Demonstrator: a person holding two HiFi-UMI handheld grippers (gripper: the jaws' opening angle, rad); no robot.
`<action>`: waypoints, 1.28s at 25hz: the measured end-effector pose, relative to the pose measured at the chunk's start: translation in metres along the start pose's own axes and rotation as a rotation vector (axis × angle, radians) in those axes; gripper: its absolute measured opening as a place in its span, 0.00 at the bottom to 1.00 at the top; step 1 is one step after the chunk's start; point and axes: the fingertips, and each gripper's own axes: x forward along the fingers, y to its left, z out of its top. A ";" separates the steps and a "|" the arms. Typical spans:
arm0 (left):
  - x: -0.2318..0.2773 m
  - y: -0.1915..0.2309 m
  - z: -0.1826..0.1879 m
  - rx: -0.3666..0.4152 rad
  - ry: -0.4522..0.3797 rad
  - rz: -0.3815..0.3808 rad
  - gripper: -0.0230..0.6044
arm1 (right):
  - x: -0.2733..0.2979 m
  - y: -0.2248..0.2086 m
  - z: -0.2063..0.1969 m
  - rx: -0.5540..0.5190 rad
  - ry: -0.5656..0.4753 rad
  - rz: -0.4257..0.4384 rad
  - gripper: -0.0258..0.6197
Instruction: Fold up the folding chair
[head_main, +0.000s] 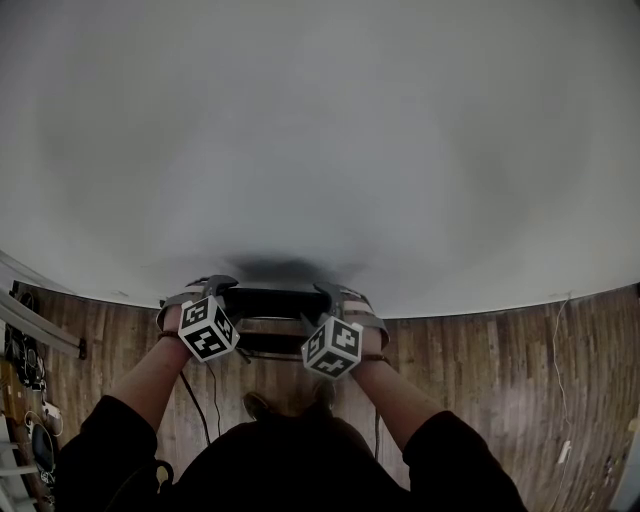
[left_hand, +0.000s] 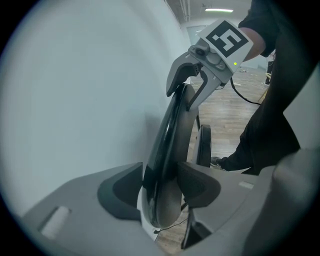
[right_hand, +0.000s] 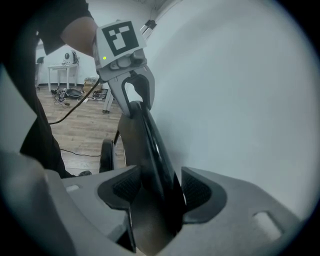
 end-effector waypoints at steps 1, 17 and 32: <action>0.001 0.002 0.000 -0.003 0.002 0.007 0.39 | 0.001 -0.001 0.000 0.000 0.002 -0.005 0.42; 0.011 0.023 0.002 -0.037 0.034 0.112 0.40 | 0.017 -0.019 0.000 0.005 0.014 -0.064 0.43; 0.019 0.042 0.003 -0.088 0.049 0.179 0.40 | 0.031 -0.038 0.000 -0.002 0.081 -0.148 0.45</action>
